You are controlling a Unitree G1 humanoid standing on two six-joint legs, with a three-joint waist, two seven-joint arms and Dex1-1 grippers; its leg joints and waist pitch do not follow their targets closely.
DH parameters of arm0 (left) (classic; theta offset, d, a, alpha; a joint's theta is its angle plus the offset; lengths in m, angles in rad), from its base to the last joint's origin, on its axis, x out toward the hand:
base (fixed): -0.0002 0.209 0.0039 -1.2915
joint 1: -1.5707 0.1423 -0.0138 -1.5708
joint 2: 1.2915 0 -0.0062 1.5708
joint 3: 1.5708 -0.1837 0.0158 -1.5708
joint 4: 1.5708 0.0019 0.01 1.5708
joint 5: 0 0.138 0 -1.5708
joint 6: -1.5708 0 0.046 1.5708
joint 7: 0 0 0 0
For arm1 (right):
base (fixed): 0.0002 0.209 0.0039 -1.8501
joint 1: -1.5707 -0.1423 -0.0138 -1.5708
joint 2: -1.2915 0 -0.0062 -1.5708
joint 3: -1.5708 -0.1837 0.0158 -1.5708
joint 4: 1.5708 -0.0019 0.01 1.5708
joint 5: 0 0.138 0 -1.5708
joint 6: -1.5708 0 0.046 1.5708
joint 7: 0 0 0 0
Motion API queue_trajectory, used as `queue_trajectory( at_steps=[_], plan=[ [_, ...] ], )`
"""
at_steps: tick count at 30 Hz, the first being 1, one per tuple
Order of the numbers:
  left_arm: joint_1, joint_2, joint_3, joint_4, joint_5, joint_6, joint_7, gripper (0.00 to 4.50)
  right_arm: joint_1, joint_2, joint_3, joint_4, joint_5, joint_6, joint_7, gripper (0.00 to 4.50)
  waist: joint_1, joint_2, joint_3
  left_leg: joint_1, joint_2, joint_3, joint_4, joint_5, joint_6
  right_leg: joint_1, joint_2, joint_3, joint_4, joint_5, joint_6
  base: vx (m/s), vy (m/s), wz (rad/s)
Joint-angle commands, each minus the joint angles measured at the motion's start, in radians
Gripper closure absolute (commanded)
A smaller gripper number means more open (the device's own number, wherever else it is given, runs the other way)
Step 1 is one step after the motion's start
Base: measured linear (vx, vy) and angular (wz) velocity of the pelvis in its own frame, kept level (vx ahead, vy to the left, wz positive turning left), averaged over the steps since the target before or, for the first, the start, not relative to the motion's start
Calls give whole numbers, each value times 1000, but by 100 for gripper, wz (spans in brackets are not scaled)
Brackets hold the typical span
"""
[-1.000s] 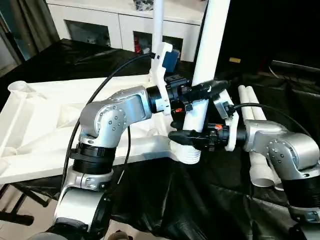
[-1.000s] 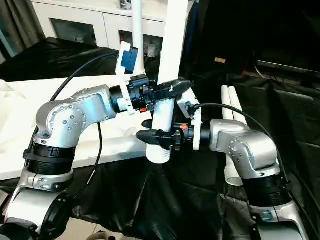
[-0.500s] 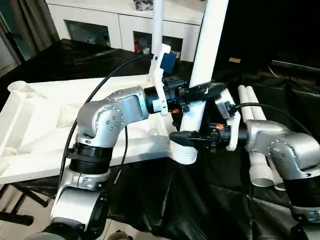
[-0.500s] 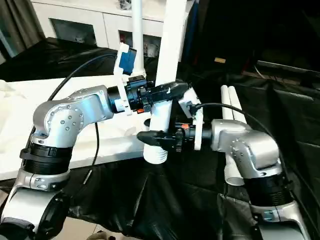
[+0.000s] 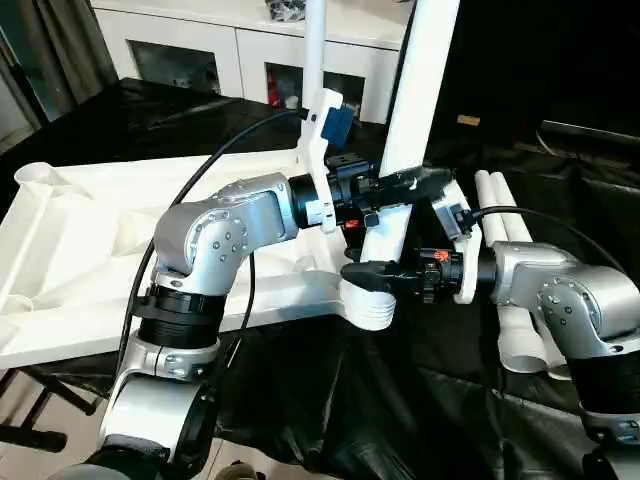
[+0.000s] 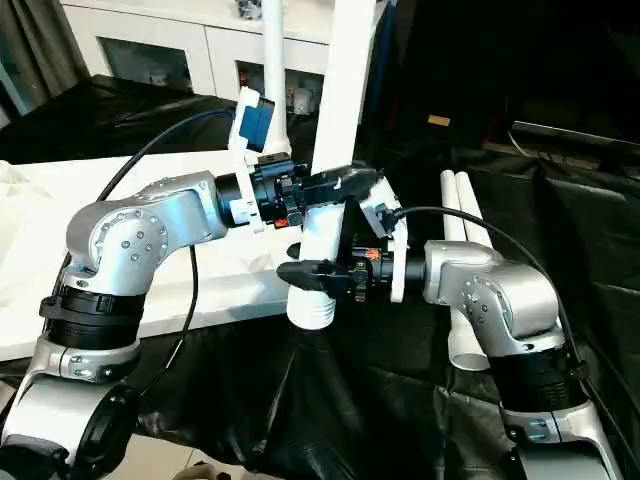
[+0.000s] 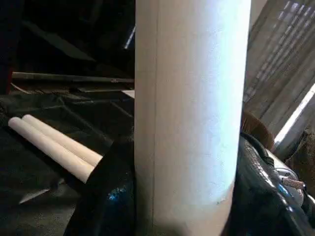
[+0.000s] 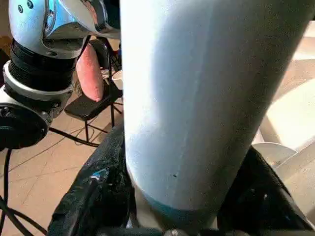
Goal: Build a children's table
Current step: Pick table leg
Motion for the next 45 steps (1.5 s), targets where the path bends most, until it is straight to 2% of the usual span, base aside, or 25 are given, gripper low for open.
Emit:
queue_trajectory(
  at_steps=[1, 3, 6, 9, 11, 13, 15, 16, 17, 19, 20, 21, 23, 24, 25, 27, 28, 29, 30, 32, 34, 37, 38, 41, 45],
  plan=[
    [-2, -1, -15, -24, 2, -20, -2, 264, 10, -4, 1, 3, 8, -1, -9, 260, 6, -11, -77, 2, 14, 0, -52, -50, 50, 69, -66, 43, -67, -166, -176, 0, 0, 0],
    [4, -12, -6, -27, -4, -40, -5, 208, 16, 20, -22, 4, 12, -12, -45, 260, 6, -9, -78, 2, 14, 0, -52, -48, 49, 69, -66, 44, -67, -157, -179, 0, 0, 0],
    [11, -32, 20, -36, -24, -67, -6, 188, 21, 54, -55, 11, 9, -34, -96, 260, 5, -9, -79, 2, 14, 1, -52, -52, 44, 68, -67, 43, -68, -152, -184, 0, 0, 0],
    [20, -86, 77, -41, -35, -187, 4, 151, 27, 96, -98, 21, 14, -64, -148, 260, 4, -9, -78, 0, 14, 0, -53, -56, 45, 69, -66, 43, -69, -148, -185, 0, 0, 0],
    [9, -141, 143, -31, -49, -274, 61, 149, 32, 120, -124, 23, 22, -76, -182, 261, 5, -11, -78, -1, 14, 0, -53, -66, 41, 71, -69, 42, -74, -158, -189, 0, 0, 0],
    [-14, -175, 193, -22, -41, -380, 110, 149, 41, 140, -143, 18, 24, -96, -213, 261, 7, -10, -77, 3, 15, 1, -54, -81, 41, 69, -68, 43, -76, -173, -185, 0, 0, 0],
    [-17, -169, 200, -23, -44, -383, 109, 149, 46, 150, -146, 17, 13, -120, -231, 261, 7, -11, -78, 1, 14, -1, -55, -73, 42, 71, -68, 42, -73, -171, -171, 0, 0, 0],
    [-3, -128, 192, -46, -52, -351, 67, 149, 57, 176, -150, 20, -28, -176, -295, 261, 5, -9, -76, 0, 14, -2, -57, -72, 37, 69, -69, 41, -72, -193, -155, 0, 0, 0],
    [-1, -123, 190, -49, -51, -347, 63, 149, 58, 178, -150, 21, -33, -183, -302, 261, 5, -9, -76, 0, 14, -2, -57, -72, 37, 69, -69, 41, -72, -193, -155, 0, 0, 0],
    [54, -24, 103, -99, 24, -317, -6, 149, 76, 191, -112, 34, -126, -298, -351, 261, 1, -6, -77, 3, 18, -3, -59, -66, 23, 61, -70, 42, -71, -210, -134, 0, 0, 0],
    [92, 44, 38, -125, 76, -303, -56, 149, 83, 187, -85, 42, -171, -327, -371, 261, -1, -1, -76, 5, 18, -6, -63, -68, 15, 59, -66, 41, -69, -222, -117, 0, 0, 0],
    [125, 99, -15, -143, 122, -300, -94, 149, 87, 182, -66, 45, -193, -322, -382, 261, -8, -2, -75, 7, 17, -3, -62, -69, 12, 58, -64, 43, -69, -219, -117, 0, 0, 0],
    [206, 208, -113, -153, 216, -331, -157, 149, 92, 192, -53, 74, -233, -337, -429, 261, -10, 5, -74, 12, 18, -2, -64, -87, 4, 55, -64, 45, -71, -231, -119, 0, 0, 0],
    [241, 248, -147, -151, 247, -356, -184, 149, 95, 200, -53, 90, -247, -355, -450, 261, -13, 7, -72, 9, 17, -2, -66, -93, -2, 55, -63, 46, -69, -230, -117, 0, 0, 0],
    [277, 290, -182, -150, 274, -363, -204, 149, 100, 204, -49, 106, -266, -377, -469, 261, -12, 3, -74, 12, 19, -3, -68, -100, -7, 53, -65, 46, -69, -233, -114, 0, 0, 0],
    [328, 358, -248, -134, 339, -404, -228, 149, 110, 203, -29, 131, -301, -404, -500, 261, -11, 10, -73, 17, 19, -2, -69, -121, -19, 50, -64, 47, -69, -228, -121, 0, 0, 0],
    [349, 386, -279, -123, 371, -428, -237, 149, 116, 204, -22, 139, -313, -417, -509, 261, -11, 0, -70, 15, 19, -2, -72, -133, -18, 51, -64, 47, -69, -239, -121, 0, 0, 0],
    [365, 401, -298, -108, 390, -444, -241, 149, 121, 208, -17, 145, -322, -429, -517, 261, -12, 5, -68, 16, 18, 0, -73, -148, -21, 49, -64, 49, -72, -252, -119, 0, 0, 0],
    [377, 407, -312, -84, 408, -460, -242, 149, 123, 214, -15, 152, -328, -435, -526, 261, -12, 2, -68, 19, 18, 1, -73, -153, -23, 48, -64, 49, -73, -254, -118, 0, 0, 0],
    [387, 410, -332, -12, 448, -493, -224, 149, 122, 229, -13, 171, -344, -465, -532, 261, -12, 3, -67, 18, 18, 1, -74, -169, -28, 46, -65, 51, -75, -264, -118, 0, 0, 0],
    [388, 410, -343, 60, 492, -536, -209, 149, 117, 235, -5, 184, -360, -499, -530, 261, -14, 5, -69, 13, 17, -2, -75, -165, -30, 52, -67, 51, -72, -255, -117, 0, 0, 0],
    [384, 401, -344, 129, 509, -571, -213, 149, 110, 242, 3, 194, -362, -512, -523, 261, -16, 5, -69, 14, 16, -1, -74, -170, -28, 53, -67, 52, -74, -252, -118, 0, 0, 0],
    [384, 401, -344, 130, 509, -572, -214, 178, 110, 242, 3, 194, -362, -513, -522, 261, -15, 6, -70, 15, 17, -1, -74, -170, -27, 52, -68, 52, -73, -248, -125, 0, 0, 0],
    [375, 404, -351, 179, 521, -605, -218, 197, 112, 249, 12, 194, -360, -541, -512, 261, -16, 8, -71, 15, 18, -2, -74, -176, -25, 52, -68, 52, -71, -227, -140, 0, 0, 0],
    [350, 403, -338, 247, 530, -644, -233, 231, 120, 251, 19, 186, -365, -558, -502, 261, -16, 11, -69, 16, 16, -2, -74, -189, -23, 50, -67, 52, -75, -249, -138, 0, 0, 0]
  ],
)
